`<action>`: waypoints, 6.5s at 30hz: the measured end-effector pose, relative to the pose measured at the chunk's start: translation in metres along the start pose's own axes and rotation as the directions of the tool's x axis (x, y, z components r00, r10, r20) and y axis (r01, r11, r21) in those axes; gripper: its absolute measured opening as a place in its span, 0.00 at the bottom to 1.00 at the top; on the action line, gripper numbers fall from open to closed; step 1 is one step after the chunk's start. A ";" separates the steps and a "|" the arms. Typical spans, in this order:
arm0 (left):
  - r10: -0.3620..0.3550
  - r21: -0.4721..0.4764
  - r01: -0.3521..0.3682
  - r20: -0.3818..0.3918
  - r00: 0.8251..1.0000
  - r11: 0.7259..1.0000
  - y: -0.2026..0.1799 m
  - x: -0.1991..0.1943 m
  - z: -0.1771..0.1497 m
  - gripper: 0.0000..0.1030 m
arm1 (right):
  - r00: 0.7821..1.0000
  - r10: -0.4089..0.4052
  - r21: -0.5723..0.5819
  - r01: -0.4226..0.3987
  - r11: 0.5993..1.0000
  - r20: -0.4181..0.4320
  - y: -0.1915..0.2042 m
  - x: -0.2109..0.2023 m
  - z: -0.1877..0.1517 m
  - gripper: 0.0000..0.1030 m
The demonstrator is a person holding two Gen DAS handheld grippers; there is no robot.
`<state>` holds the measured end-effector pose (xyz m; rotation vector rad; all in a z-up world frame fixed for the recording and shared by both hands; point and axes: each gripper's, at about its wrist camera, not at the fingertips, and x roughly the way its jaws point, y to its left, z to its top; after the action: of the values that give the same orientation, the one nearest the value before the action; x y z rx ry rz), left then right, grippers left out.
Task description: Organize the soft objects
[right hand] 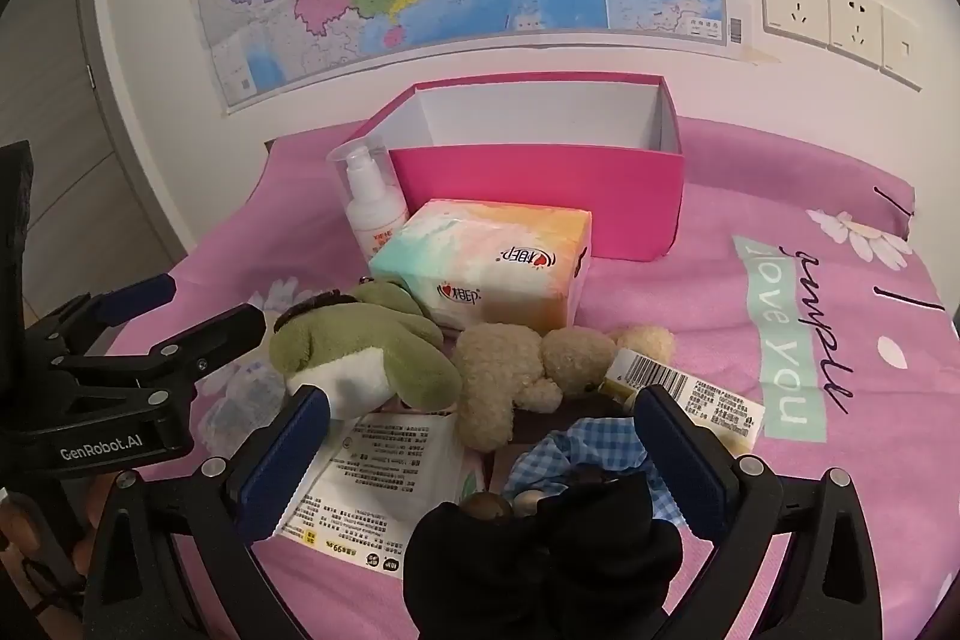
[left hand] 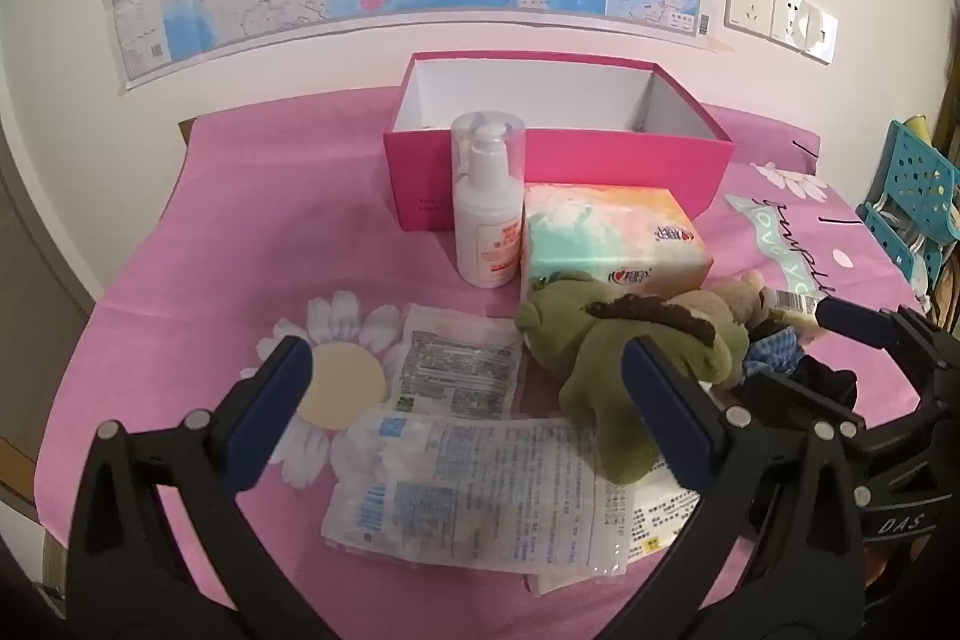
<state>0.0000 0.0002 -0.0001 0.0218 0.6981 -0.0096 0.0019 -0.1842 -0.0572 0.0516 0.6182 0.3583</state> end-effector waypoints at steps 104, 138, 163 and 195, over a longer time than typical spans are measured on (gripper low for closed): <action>-0.362 0.010 0.362 -0.022 0.932 0.932 0.039 0.100 0.189 0.71 | 0.897 0.427 -0.040 -0.426 0.904 0.111 -0.021 0.070 0.185 0.36; -0.369 0.039 0.368 0.044 0.928 0.929 0.036 0.043 0.128 0.82 | 0.942 0.334 0.035 -0.335 0.941 0.041 -0.060 0.040 0.145 0.60; -0.505 0.198 0.542 -0.208 0.838 0.817 -0.066 0.025 0.012 0.83 | 0.970 0.220 0.143 -0.204 0.968 -0.105 -0.109 -0.029 -0.015 0.62; -0.771 0.084 0.821 -0.304 0.560 0.564 -0.078 0.007 0.013 0.83 | 0.924 0.382 -0.004 -0.382 0.924 0.037 -0.061 -0.061 0.025 0.13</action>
<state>0.0124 -0.0776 0.0040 -0.0940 0.8951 -1.0081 -0.0110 -0.2614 -0.0123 0.1839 0.5701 0.7335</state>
